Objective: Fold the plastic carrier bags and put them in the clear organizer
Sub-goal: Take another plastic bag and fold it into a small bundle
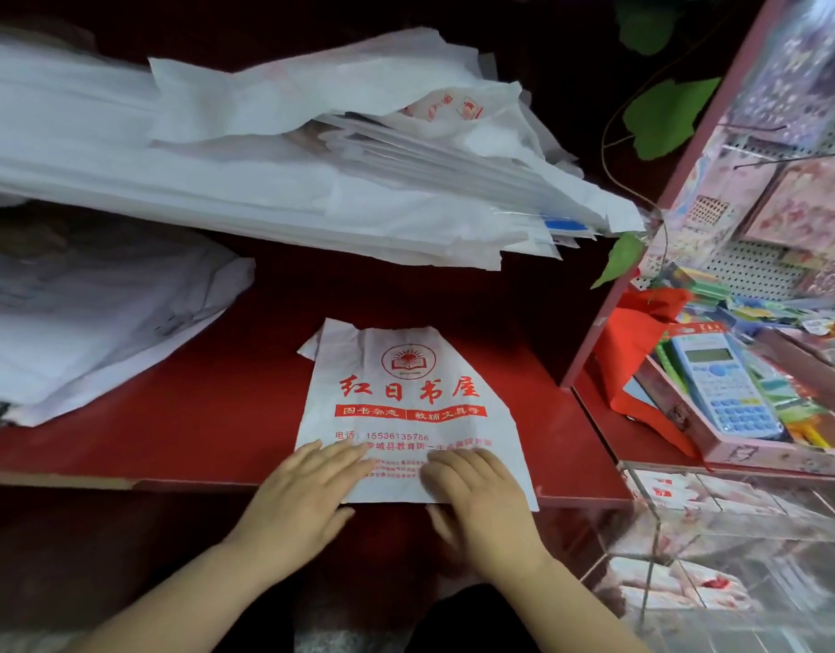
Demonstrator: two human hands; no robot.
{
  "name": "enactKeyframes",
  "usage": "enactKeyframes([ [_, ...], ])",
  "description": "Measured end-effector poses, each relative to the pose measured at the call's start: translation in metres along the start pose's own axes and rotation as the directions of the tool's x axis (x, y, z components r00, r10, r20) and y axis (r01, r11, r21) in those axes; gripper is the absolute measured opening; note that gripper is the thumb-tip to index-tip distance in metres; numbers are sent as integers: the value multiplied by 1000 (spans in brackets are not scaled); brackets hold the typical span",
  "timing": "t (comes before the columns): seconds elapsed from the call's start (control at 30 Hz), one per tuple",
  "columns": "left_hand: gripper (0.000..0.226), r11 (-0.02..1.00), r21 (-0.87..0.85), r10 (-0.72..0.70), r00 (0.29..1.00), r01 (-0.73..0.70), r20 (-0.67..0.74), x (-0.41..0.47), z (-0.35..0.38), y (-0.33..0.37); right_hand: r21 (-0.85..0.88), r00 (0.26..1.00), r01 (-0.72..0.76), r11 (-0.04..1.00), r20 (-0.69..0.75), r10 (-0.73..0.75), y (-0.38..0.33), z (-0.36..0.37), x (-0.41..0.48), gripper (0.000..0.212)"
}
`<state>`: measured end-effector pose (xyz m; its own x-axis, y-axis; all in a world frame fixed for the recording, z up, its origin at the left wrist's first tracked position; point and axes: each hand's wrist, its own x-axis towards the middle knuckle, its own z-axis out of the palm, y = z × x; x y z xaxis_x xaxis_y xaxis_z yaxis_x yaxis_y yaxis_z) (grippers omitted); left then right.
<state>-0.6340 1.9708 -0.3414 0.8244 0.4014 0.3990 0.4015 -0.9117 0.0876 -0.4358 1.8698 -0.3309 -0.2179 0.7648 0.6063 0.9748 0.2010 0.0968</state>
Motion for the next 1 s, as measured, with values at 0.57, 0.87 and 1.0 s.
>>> enactKeyframes([
  [0.57, 27, 549, -661, -688, 726, 512, -9, 0, -29, -25, 559, 637, -727, 398, 333, 696, 46, -23, -8, 17],
  [0.87, 19, 677, -322, -719, 687, 662, -101, 25, -22, -30, 297, 452, -870, 394, 160, 878, 32, -6, 20, 14],
  [1.0, 20, 797, -183, -599, 794, 576, -105, 24, -19, -33, 247, 453, -876, 413, 132, 882, 30, -4, 22, 13],
])
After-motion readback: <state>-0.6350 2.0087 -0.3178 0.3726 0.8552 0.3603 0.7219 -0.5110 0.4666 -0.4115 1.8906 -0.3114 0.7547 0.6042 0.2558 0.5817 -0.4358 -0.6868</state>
